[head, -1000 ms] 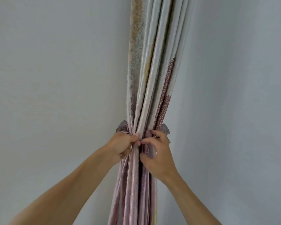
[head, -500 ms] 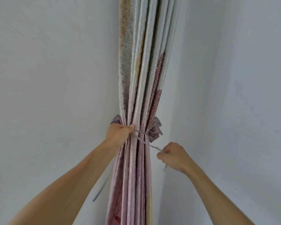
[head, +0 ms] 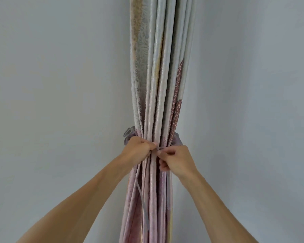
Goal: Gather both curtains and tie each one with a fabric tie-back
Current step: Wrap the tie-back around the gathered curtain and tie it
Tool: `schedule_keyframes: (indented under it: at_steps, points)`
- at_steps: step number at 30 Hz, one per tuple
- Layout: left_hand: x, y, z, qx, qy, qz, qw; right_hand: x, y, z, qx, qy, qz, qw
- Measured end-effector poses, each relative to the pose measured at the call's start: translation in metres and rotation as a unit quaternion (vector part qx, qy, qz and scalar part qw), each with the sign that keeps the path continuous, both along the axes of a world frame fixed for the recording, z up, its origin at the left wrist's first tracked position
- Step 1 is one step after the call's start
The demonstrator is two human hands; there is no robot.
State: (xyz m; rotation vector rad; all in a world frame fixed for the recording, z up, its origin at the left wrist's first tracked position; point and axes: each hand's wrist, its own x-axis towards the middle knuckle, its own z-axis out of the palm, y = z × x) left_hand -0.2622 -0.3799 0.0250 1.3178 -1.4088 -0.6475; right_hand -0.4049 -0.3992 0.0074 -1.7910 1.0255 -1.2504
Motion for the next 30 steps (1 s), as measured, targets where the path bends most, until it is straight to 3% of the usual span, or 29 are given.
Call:
schedule_keyframes:
  at_steps: [4,7,13,18,21,24,30]
  points:
    - [0.013,0.003,0.000,-0.039,-0.104,0.032,0.993,-0.012,-0.010,0.009,-0.098,0.091,-0.083,0.988]
    - [0.026,0.005,-0.001,-0.098,-0.149,0.101,0.979,-0.023,-0.023,0.008,-0.078,0.085,-0.163,0.980]
    - [-0.003,0.014,0.000,-0.178,-0.019,-0.009,0.984,-0.025,-0.030,0.004,-0.051,0.088,-0.127,0.987]
    - [-0.030,0.007,0.001,-0.112,0.112,-0.138,0.978,-0.035,-0.028,0.004,-0.079,0.128,-0.095,0.984]
    - [-0.026,-0.003,0.005,-0.115,-0.004,-0.065,0.991,-0.047,-0.029,0.005,-0.096,0.140,-0.144,0.975]
    - [-0.024,-0.009,0.004,-0.152,-0.139,-0.044,0.978,-0.052,-0.024,0.005,-0.125,0.165,-0.171,0.963]
    - [-0.012,-0.008,-0.003,-0.163,-0.316,-0.066,0.932,-0.050,0.000,0.017,-0.152,0.147,0.006,0.977]
